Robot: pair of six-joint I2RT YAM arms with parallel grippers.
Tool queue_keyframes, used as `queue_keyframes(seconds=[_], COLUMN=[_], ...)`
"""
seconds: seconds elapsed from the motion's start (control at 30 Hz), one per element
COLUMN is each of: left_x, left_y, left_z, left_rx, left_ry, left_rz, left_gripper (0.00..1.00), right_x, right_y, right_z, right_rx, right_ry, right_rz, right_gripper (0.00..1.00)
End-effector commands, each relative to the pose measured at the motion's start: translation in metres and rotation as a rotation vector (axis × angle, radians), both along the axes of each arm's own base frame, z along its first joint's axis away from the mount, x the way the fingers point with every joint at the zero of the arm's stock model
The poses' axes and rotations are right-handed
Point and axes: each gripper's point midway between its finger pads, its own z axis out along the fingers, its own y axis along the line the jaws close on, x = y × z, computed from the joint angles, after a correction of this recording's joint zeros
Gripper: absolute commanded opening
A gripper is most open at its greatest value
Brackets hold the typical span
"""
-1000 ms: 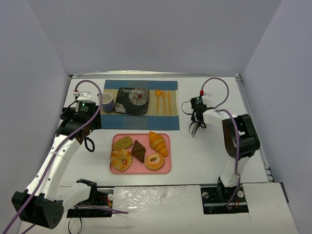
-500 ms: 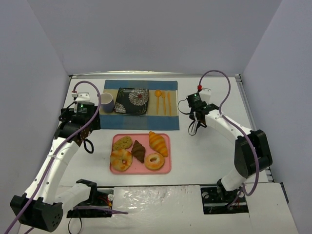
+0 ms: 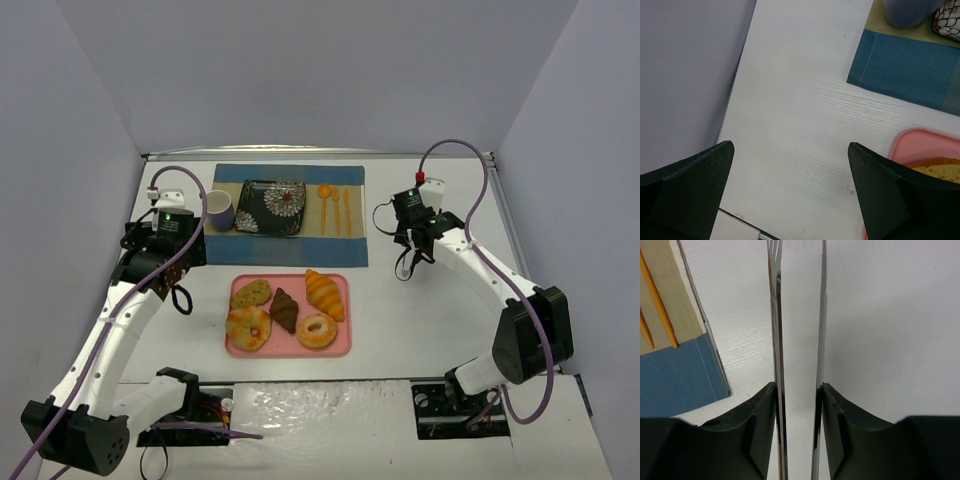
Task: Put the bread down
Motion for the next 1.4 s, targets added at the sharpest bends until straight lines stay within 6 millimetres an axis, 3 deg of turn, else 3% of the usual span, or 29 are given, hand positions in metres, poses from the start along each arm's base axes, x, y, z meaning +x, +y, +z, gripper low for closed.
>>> queue_keyframes(seconds=[0.0, 0.33, 0.57, 0.67, 0.87, 1.07, 1.37], left_x=[0.008, 0.009, 0.009, 0.009, 0.008, 0.007, 0.004], left_y=[0.002, 0.002, 0.001, 0.001, 0.001, 0.000, 0.000], left_z=[0.023, 0.023, 0.022, 0.022, 0.022, 0.022, 0.021], left_rx=[-0.016, -0.016, -0.022, -0.025, -0.028, -0.033, -0.041], left_ry=[-0.084, -0.084, -0.088, -0.092, -0.093, -0.095, -0.096], left_rz=[0.027, 0.025, 0.024, 0.025, 0.026, 0.028, 0.033], left_gripper=[0.97, 0.97, 0.97, 0.97, 0.97, 0.97, 0.97], right_x=[0.006, 0.002, -0.016, -0.035, -0.073, -0.108, -0.155], right_y=[-0.006, -0.004, 0.030, 0.058, 0.095, 0.116, 0.130], right_z=[0.047, 0.063, 0.074, 0.076, 0.074, 0.079, 0.069], right_rx=[0.004, 0.019, 0.107, 0.189, 0.297, 0.341, 0.345], right_ry=[-0.116, -0.129, -0.084, -0.034, 0.071, 0.140, 0.239], right_rz=[-0.030, -0.013, 0.119, 0.227, 0.399, 0.531, 0.628], right_gripper=[0.44, 0.49, 0.48, 0.48, 0.47, 0.46, 0.49])
